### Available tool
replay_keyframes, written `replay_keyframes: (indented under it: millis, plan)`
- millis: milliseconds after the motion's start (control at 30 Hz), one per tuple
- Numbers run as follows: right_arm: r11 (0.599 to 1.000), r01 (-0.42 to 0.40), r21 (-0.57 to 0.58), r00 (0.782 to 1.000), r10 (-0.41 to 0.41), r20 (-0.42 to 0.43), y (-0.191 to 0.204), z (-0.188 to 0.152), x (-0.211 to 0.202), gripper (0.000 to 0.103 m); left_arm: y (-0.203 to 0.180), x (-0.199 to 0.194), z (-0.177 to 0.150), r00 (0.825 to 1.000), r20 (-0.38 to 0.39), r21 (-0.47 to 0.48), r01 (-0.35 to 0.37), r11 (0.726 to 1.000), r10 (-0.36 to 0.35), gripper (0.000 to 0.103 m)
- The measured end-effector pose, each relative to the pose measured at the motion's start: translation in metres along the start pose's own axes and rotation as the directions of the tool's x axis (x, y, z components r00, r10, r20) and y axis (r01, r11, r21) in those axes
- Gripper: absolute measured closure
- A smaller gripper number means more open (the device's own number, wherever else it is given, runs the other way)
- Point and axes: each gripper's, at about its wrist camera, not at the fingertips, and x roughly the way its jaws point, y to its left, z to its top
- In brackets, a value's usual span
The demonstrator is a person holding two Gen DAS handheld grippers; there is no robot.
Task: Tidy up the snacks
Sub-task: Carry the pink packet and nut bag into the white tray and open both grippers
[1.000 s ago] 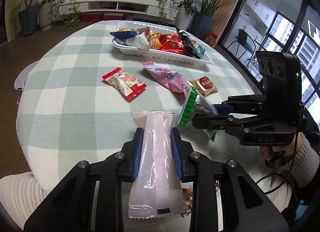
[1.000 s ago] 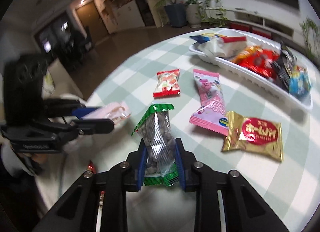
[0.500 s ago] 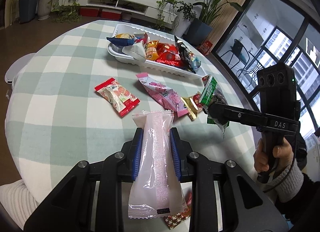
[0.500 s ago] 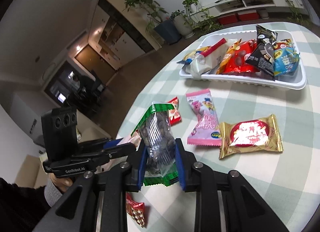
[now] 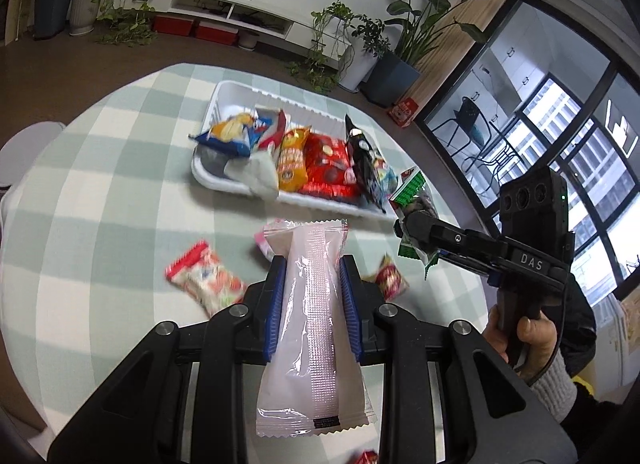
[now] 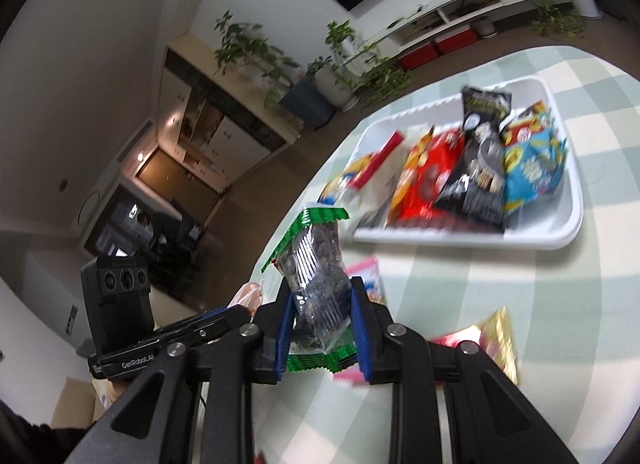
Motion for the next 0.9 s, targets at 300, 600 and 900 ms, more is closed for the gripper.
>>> replay_keyframes:
  millis: [300,600,900]
  plan:
    - [0.998,0.036,0.045,0.998,-0.039,0.054,-0.02,0.05,0.015,0.074,-0.006,0.03,0.069,1.0,0.008,0.031,-0.012,0.999,0.012,0.078]
    - [0.993,0.097,0.067,0.993,-0.101,0.059,-0.043,0.087,0.047,0.073,-0.012,0.079,0.121,0.999,-0.008,0.064,-0.045,0.997,0.045,0.078]
    - [0.986,0.157,0.054,0.986,-0.16,0.055,-0.053,0.102,0.071,0.065,0.003,0.13,0.141,0.994,-0.03,0.064,-0.104,0.993,0.106,0.077]
